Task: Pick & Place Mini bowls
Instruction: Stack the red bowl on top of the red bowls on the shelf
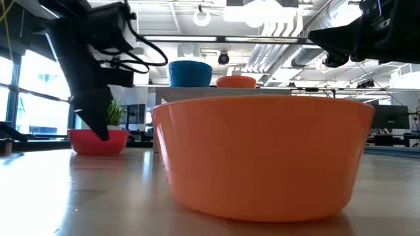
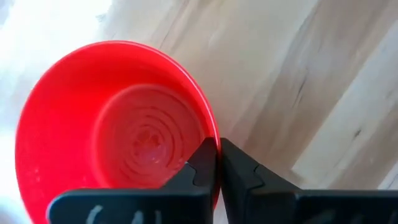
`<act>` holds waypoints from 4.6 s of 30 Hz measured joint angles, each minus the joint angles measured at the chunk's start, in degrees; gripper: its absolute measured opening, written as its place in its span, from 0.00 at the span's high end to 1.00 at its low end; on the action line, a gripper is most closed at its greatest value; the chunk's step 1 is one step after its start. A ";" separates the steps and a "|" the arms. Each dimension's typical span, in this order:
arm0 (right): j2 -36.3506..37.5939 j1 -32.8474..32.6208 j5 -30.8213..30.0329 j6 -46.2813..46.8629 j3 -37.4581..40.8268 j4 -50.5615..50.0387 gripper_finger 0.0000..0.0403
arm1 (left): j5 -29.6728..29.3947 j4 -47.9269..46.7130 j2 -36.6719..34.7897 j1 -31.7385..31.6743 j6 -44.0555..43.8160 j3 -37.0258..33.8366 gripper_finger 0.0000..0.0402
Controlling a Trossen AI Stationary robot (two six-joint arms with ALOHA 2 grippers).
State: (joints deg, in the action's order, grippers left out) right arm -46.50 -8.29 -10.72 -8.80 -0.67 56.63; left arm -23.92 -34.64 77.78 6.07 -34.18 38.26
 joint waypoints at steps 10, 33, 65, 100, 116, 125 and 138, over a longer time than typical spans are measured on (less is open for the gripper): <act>0.00 0.00 0.01 0.00 0.00 -0.25 1.00 | 6.61 -0.64 -0.33 -2.70 2.38 1.43 0.76; -0.04 0.00 0.23 1.09 0.00 -0.25 1.00 | 1.03 -18.44 -19.03 -12.47 -7.90 2.05 0.69; -0.04 0.00 0.87 1.33 0.00 -0.23 1.00 | 19.22 -7.26 -6.16 -37.20 22.32 1.60 0.69; -0.04 0.00 0.66 1.03 0.00 -0.26 1.00 | 27.00 -22.98 -12.93 -59.43 12.41 43.11 1.00; -0.02 0.00 0.61 0.85 0.00 -0.68 1.00 | 35.84 -13.98 8.94 -56.62 2.36 57.52 1.00; -0.04 0.02 0.61 0.85 0.00 -0.71 1.00 | 35.54 -13.94 13.35 -54.45 2.19 57.96 1.00; -0.04 0.02 0.61 0.89 0.00 -0.73 1.00 | 32.67 -14.79 18.11 -53.19 1.54 57.92 1.00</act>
State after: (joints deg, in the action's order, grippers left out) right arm -46.54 -8.27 -10.11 -7.91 -0.67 55.90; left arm 8.75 -49.43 95.89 -47.12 -32.63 96.18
